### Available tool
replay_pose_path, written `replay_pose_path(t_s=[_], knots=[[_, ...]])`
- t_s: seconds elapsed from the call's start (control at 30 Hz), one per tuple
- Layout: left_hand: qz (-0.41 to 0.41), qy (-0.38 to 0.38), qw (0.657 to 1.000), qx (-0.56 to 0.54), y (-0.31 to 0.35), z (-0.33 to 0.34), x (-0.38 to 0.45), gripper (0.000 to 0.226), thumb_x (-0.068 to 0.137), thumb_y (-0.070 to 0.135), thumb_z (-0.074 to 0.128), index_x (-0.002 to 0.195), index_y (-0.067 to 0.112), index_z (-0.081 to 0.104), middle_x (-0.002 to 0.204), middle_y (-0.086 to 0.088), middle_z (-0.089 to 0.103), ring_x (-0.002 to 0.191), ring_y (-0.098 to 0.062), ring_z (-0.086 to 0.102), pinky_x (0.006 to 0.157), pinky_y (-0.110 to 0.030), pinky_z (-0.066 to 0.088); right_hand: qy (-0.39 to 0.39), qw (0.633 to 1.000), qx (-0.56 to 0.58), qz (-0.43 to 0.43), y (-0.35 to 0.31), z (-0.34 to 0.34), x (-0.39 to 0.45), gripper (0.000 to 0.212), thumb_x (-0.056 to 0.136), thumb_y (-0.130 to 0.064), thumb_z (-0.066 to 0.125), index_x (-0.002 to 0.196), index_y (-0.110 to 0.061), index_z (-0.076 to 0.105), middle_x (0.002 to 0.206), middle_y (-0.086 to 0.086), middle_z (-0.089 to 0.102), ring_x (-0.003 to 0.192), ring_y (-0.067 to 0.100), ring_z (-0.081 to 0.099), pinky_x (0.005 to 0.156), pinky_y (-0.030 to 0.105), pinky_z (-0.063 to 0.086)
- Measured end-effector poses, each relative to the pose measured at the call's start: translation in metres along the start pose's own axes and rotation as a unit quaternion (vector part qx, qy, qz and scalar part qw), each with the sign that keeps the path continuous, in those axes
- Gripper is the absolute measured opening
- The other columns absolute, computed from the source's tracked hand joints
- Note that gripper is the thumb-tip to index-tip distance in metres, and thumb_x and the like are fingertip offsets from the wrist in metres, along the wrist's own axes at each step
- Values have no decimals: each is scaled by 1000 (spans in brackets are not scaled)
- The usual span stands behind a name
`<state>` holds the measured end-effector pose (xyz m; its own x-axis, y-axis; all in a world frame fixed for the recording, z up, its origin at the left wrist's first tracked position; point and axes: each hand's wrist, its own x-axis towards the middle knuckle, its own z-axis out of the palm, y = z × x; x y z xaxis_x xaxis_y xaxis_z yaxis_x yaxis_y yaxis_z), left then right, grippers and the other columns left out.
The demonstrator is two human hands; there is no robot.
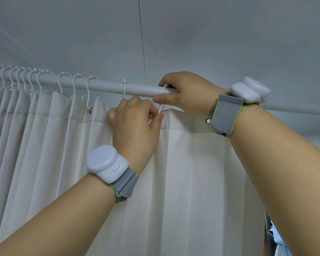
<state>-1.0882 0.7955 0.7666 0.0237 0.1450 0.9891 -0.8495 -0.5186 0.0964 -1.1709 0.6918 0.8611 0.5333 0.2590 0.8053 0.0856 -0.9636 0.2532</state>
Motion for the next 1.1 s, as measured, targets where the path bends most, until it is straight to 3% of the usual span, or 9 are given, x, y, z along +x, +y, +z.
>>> replay_pose_path(t_s=[0.23, 0.5, 0.77, 0.83, 0.9, 1.0, 1.1], knots=[[-10, 13, 1000, -26, 2, 4, -3, 10, 83, 24, 65, 74, 22, 61, 78, 4, 53, 87, -25, 51, 76, -31, 24, 10, 1000, -21, 11, -4, 4, 4, 39, 88, -44, 61, 114, -15, 58, 96, -3, 50, 86, 14, 44, 71, 26, 31], [-15, 9, 999, -30, 3, 4, -1, 10, 82, 21, 65, 73, 19, 61, 77, 3, 52, 87, -26, 52, 78, -34, 28, 1, 999, -40, 9, -6, 1, 5, 38, 89, -40, 60, 118, -14, 57, 96, -4, 47, 88, 14, 43, 72, 26, 31], [-13, -13, 1000, -3, -2, -8, 4, 10, 85, 28, 63, 76, 24, 62, 79, 6, 54, 90, -23, 52, 76, -31, 26, 20, 998, -59, 16, -5, 6, 0, 40, 92, -48, 51, 115, -17, 56, 96, -3, 53, 89, 19, 50, 70, 29, 35], [-14, -19, 1000, 1, -2, -9, 2, 10, 86, 33, 61, 80, 25, 61, 83, 6, 55, 93, -23, 52, 78, -34, 28, 45, 995, -85, 8, -6, 11, -4, 40, 93, -48, 49, 120, -19, 54, 101, -3, 56, 94, 21, 52, 74, 30, 35], [-19, -17, 1000, -1, 2, -9, -5, 15, 86, 39, 57, 87, 25, 61, 90, 4, 57, 96, -25, 51, 81, -36, 32, 96, 992, -82, -7, -6, 20, -10, 44, 93, -45, 49, 128, -18, 51, 119, 0, 57, 109, 23, 52, 89, 33, 37], [-30, -15, 999, -34, 12, -9, -25, 36, 81, 41, 55, 113, 24, 56, 112, 0, 53, 109, -24, 46, 89, -38, 36, 242, 969, 43, -23, -15, 37, -32, 52, 87, -33, 54, 133, -9, 49, 139, 9, 47, 130, 26, 42, 109, 39, 31], [-23, -22, 997, -64, 18, -8, -52, 54, 76, 35, 58, 128, 25, 48, 134, -3, 37, 125, -24, 36, 102, -37, 32, 346, 927, 148, 3, -29, 63, -67, 51, 83, -18, 59, 132, -4, 50, 145, 12, 40, 138, 24, 34, 112, 48, 28]])
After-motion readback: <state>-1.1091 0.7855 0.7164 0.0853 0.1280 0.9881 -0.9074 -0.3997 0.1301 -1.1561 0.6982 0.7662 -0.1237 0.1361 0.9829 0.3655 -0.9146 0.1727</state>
